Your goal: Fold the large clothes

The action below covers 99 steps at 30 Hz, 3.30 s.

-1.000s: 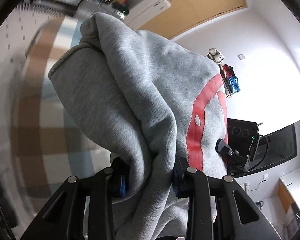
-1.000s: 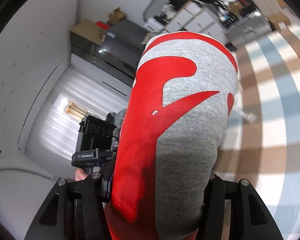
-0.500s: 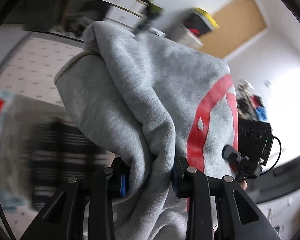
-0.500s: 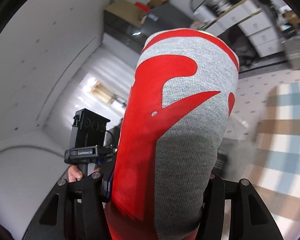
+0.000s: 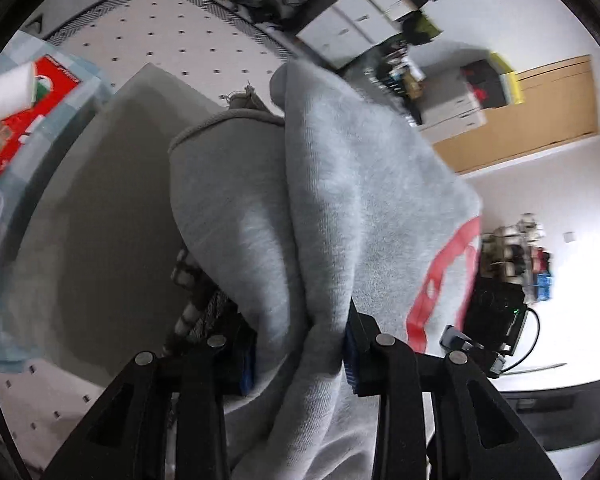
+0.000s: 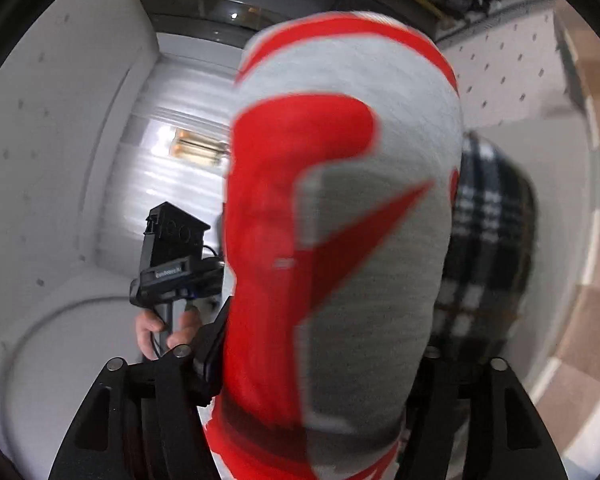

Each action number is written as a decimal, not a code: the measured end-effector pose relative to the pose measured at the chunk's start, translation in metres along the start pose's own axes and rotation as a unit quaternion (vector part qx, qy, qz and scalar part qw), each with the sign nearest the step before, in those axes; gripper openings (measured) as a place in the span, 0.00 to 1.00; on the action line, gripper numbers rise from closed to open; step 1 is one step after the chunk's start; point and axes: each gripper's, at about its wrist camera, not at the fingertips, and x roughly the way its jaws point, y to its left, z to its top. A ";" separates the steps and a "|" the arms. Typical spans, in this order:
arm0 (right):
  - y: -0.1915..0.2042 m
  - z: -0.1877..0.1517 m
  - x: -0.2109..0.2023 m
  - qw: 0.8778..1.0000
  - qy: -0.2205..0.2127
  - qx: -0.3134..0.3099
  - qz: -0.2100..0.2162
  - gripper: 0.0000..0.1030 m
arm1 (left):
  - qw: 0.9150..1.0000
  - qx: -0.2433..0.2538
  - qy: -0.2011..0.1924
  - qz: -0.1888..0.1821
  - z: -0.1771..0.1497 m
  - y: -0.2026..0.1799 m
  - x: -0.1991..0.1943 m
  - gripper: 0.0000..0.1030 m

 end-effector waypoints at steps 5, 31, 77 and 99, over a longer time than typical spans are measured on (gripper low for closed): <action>0.025 0.000 -0.009 0.991 -0.006 -0.083 -0.107 0.80 | 1.000 0.020 0.000 0.018 0.000 0.000 0.002 0.40; 0.121 0.049 0.139 0.754 0.163 -0.376 -0.513 1.00 | 0.986 0.103 -0.098 0.092 -0.060 -0.017 0.026 0.63; 0.207 -0.335 -0.171 0.823 -0.358 -0.350 -0.268 1.00 | 0.805 0.224 -0.498 0.231 -0.311 -0.131 -0.058 0.85; 0.225 -0.378 -0.156 0.800 -0.367 -0.388 -0.274 1.00 | 0.792 0.209 -0.525 0.234 -0.326 -0.127 -0.047 0.85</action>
